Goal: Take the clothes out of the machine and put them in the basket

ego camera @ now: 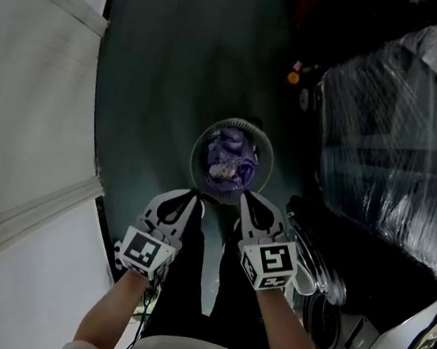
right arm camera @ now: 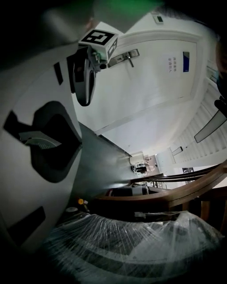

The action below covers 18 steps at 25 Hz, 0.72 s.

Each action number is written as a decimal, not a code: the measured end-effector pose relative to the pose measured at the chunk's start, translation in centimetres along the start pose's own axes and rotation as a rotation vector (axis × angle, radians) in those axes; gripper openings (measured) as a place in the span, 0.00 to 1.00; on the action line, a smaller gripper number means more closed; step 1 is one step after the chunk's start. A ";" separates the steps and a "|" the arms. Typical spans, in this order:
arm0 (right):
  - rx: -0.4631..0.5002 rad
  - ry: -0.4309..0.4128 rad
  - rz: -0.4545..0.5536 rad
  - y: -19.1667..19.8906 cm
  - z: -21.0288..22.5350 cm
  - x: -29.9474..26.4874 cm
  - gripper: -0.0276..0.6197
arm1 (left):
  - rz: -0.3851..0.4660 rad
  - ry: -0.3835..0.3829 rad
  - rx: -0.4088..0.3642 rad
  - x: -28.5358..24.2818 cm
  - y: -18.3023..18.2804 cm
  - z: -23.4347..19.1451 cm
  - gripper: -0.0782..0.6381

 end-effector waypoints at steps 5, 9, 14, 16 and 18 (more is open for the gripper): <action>-0.021 0.000 0.092 -4.6 -1.2 4.5 0.05 | 0.069 -0.006 -0.025 3.1 -4.6 2.0 0.14; -0.031 0.001 0.154 -7.6 -2.1 7.8 0.05 | 0.109 -0.007 -0.049 5.2 -8.4 3.4 0.14; -0.046 0.028 0.252 -11.4 -2.7 11.1 0.05 | 0.163 0.000 -0.097 7.8 -12.7 4.7 0.14; -0.054 0.038 0.286 -12.8 -3.1 12.7 0.05 | 0.181 -0.001 -0.115 9.0 -14.1 5.5 0.14; -0.061 0.046 0.315 -13.9 -3.5 14.7 0.05 | 0.208 -0.013 -0.132 10.5 -15.4 6.5 0.14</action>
Point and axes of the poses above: the fingertips, and each gripper's own axes: x backward along the fingers, z to its right, y out of its underside, the point moved 9 cm from there along x, backward along the fingers, and after that the axes turned 14 degrees about y, right-handed, at the moved point
